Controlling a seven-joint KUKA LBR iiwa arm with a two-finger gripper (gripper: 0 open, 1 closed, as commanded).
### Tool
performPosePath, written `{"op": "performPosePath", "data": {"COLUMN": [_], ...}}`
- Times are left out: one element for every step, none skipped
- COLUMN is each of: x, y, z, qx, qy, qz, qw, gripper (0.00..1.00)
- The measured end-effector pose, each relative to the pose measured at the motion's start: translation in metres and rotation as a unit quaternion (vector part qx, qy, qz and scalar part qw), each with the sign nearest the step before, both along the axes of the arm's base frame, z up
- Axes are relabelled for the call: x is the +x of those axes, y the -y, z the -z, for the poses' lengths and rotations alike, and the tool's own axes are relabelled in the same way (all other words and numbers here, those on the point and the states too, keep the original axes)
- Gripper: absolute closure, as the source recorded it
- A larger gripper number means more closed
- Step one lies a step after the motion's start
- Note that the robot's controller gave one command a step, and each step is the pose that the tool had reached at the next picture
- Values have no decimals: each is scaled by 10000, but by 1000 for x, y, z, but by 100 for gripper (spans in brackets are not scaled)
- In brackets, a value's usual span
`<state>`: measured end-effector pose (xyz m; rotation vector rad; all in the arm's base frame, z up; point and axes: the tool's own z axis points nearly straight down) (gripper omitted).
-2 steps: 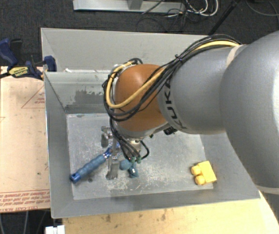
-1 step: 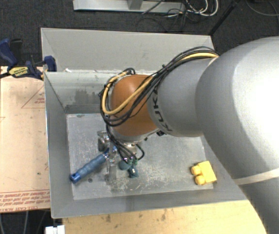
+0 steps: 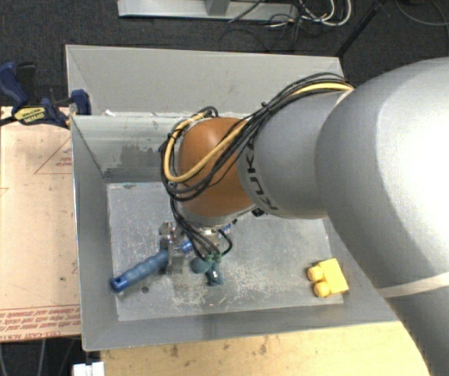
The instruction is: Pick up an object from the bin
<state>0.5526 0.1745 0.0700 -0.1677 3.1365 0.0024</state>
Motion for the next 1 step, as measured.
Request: {"op": "performPosePath", "data": {"x": [-11], "y": [9], "z": [-146], "qx": [4], "qy": [40], "qz": [-469], "qw": [9989], "gripper": [100]}}
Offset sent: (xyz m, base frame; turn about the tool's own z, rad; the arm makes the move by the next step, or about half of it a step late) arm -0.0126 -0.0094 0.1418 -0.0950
